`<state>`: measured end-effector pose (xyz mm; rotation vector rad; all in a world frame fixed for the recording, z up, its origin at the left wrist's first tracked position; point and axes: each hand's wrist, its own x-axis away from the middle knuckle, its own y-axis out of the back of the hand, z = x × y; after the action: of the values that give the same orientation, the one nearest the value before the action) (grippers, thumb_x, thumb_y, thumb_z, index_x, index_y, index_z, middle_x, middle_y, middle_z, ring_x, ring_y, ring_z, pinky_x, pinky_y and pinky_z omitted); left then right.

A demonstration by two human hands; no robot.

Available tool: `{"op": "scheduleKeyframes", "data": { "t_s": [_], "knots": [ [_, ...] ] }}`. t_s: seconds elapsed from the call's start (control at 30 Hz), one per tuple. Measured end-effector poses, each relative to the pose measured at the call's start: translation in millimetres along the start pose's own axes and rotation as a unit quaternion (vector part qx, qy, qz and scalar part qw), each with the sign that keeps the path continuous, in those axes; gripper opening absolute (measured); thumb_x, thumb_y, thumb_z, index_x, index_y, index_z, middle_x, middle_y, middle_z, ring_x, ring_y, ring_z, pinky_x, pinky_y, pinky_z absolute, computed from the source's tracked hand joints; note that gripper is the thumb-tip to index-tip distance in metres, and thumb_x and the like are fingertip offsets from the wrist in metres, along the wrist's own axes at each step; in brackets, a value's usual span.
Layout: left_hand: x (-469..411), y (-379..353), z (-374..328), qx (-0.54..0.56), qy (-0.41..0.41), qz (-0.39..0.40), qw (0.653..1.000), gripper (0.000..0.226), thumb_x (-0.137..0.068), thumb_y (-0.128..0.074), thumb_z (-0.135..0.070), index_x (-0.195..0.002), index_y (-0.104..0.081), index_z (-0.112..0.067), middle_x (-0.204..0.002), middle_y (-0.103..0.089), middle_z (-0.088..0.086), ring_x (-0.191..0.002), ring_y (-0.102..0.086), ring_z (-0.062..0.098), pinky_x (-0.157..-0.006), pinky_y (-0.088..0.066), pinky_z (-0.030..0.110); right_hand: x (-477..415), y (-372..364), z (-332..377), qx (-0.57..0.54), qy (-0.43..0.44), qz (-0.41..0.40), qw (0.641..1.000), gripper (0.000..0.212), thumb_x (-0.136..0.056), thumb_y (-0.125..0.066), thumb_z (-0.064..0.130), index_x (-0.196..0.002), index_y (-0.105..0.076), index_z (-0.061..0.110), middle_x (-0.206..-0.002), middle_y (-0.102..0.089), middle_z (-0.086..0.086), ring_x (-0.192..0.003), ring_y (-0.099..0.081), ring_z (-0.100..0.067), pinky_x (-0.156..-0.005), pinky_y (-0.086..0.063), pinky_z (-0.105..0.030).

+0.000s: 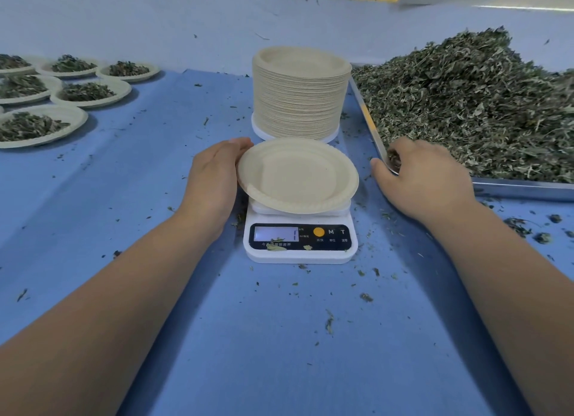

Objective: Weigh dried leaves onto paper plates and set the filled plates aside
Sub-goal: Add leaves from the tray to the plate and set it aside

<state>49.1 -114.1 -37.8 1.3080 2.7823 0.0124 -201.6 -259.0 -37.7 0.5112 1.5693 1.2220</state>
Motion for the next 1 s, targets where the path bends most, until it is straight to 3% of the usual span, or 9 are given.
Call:
{"op": "scheduleKeyframes", "data": {
  "t_s": [0.07, 0.13, 0.23, 0.3, 0.37, 0.43, 0.53, 0.83, 1.0],
  "knots": [
    [0, 0, 0, 0.004, 0.006, -0.005, 1.000, 0.027, -0.088, -0.052, -0.041, -0.080, -0.078, -0.039, -0.108, -0.077, -0.004, -0.109, -0.070, 0.017, -0.106, -0.052, 0.044, 2, 1, 3, 0.015, 0.010, -0.004, 1.000, 0.043, -0.096, -0.041, 0.058, -0.103, -0.055, 0.019, -0.105, -0.060, -0.007, -0.103, -0.055, -0.035, -0.077, -0.045, -0.045],
    [0, 0, 1, -0.003, -0.005, -0.007, 1.000, 0.027, -0.094, -0.050, -0.037, -0.099, -0.076, -0.037, -0.117, -0.074, -0.009, -0.113, -0.067, 0.009, -0.109, -0.050, 0.042, 3, 1, 3, 0.014, 0.016, -0.010, 1.000, 0.044, -0.096, -0.040, 0.059, -0.105, -0.056, 0.019, -0.108, -0.062, -0.007, -0.105, -0.056, -0.035, -0.083, -0.045, -0.048],
    [7, 3, -2, -0.092, -0.132, 0.010, 0.987, 0.034, -0.100, -0.046, -0.033, -0.122, -0.071, -0.038, -0.141, -0.055, -0.025, -0.130, -0.049, -0.011, -0.118, -0.039, 0.035, 1, 0, -2, 0.001, 0.006, 0.002, 1.000, 0.044, -0.097, -0.038, 0.058, -0.104, -0.056, 0.018, -0.091, -0.064, -0.006, -0.082, -0.059, -0.033, -0.072, -0.044, -0.041],
    [17, 2, -10, -0.201, -0.303, 0.074, 0.929, 0.034, -0.099, -0.050, -0.032, -0.123, -0.073, -0.033, -0.159, -0.035, -0.015, -0.152, -0.025, 0.002, -0.124, -0.023, 0.034, 2, -2, -5, 0.044, 0.016, 0.032, 0.998, 0.042, -0.098, -0.038, 0.059, -0.089, -0.050, 0.019, -0.071, -0.057, -0.002, -0.060, -0.049, -0.026, -0.059, -0.035, -0.033],
    [31, -5, -20, -0.278, -0.454, 0.155, 0.832, 0.033, -0.096, -0.053, -0.028, -0.116, -0.079, -0.024, -0.166, -0.030, 0.004, -0.159, -0.012, 0.026, -0.126, -0.018, 0.046, 3, -2, -5, 0.059, 0.019, 0.041, 0.997, 0.043, -0.098, -0.039, 0.059, -0.079, -0.043, 0.021, -0.065, -0.052, 0.000, -0.054, -0.043, -0.020, -0.054, -0.029, -0.030],
    [47, -17, -25, -0.330, -0.514, 0.223, 0.760, 0.032, -0.091, -0.055, -0.025, -0.109, -0.082, -0.025, -0.167, -0.030, 0.009, -0.159, -0.008, 0.035, -0.122, -0.019, 0.059, 3, -2, -6, 0.054, 0.021, 0.037, 0.998, 0.042, -0.097, -0.041, 0.057, -0.076, -0.041, 0.021, -0.064, -0.051, 0.000, -0.053, -0.041, -0.019, -0.053, -0.026, -0.029],
    [63, -29, -22, -0.439, -0.507, 0.287, 0.683, 0.034, -0.092, -0.050, -0.033, -0.097, -0.084, -0.032, -0.169, -0.025, 0.002, -0.160, 0.002, 0.031, -0.125, -0.008, 0.060, 3, -2, -6, 0.057, 0.036, 0.027, 0.997, 0.039, -0.096, -0.044, 0.055, -0.081, -0.044, 0.019, -0.064, -0.048, 0.000, -0.057, -0.044, -0.025, -0.056, -0.030, -0.032],
    [69, -34, -25, -0.465, -0.451, 0.300, 0.701, 0.034, -0.090, -0.050, -0.034, -0.085, -0.084, -0.031, -0.168, -0.028, -0.006, -0.160, 0.005, 0.023, -0.128, 0.000, 0.053, 4, -4, -7, 0.047, 0.033, 0.027, 0.998, 0.041, -0.094, -0.044, 0.057, -0.080, -0.044, 0.019, -0.064, -0.048, 0.000, -0.057, -0.044, -0.025, -0.062, -0.034, -0.033],
    [72, -39, -30, -0.507, -0.447, 0.295, 0.676, 0.039, -0.089, -0.046, -0.038, -0.072, -0.080, -0.030, -0.166, -0.032, -0.011, -0.160, 0.006, 0.022, -0.127, 0.007, 0.054, 4, -4, -7, 0.045, 0.033, 0.032, 0.998, 0.038, -0.094, -0.045, 0.054, -0.081, -0.044, 0.018, -0.064, -0.047, 0.000, -0.059, -0.045, -0.026, -0.063, -0.033, -0.034]
  ]
}}
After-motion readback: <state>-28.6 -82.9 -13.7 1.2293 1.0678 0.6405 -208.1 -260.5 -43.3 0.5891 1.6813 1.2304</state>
